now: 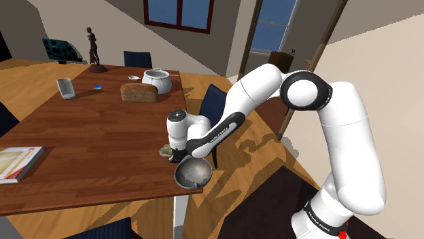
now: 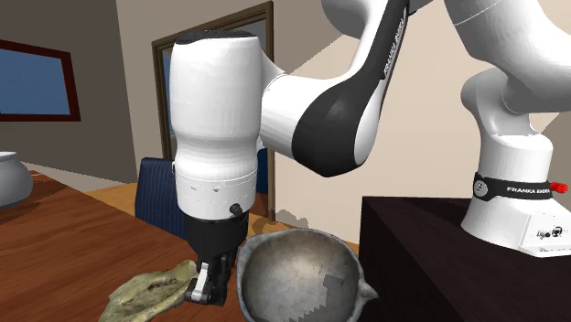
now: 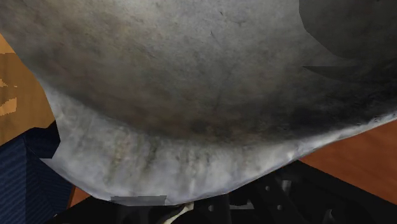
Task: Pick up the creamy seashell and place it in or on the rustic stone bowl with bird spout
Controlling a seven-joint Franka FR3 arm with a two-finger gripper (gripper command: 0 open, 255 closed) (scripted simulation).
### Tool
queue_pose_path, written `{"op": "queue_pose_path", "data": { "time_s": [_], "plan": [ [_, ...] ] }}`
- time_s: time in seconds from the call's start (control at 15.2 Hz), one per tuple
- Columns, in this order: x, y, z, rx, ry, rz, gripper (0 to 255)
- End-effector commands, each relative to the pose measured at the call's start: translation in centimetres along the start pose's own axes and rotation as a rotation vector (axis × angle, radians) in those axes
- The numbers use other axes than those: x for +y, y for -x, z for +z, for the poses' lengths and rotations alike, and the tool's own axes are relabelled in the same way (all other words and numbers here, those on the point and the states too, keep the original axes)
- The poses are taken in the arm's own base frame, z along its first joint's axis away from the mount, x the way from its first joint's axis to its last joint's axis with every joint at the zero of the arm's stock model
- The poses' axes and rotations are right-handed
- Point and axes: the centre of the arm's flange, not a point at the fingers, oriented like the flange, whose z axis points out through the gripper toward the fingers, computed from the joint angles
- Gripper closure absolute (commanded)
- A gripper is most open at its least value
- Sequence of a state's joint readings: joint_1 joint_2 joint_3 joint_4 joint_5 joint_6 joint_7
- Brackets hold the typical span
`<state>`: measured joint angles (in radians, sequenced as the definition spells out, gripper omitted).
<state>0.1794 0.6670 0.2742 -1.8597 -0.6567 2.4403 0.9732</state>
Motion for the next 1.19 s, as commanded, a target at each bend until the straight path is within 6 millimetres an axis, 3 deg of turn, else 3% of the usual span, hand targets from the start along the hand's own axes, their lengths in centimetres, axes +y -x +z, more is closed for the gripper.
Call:
{"op": "queue_pose_path", "data": {
  "time_s": [0.0,0.33,0.59,1.12],
  "plan": [
    [0.0,0.0,0.0,0.0,0.0,0.0,0],
    [6.0,-5.8,-2.2,-0.011,-0.243,-0.042,0],
    [10.5,-10.2,-2.8,-0.019,-0.418,-0.072,0],
    [8.9,-10.1,0.9,-0.019,-0.418,-0.072,0]
  ]
}}
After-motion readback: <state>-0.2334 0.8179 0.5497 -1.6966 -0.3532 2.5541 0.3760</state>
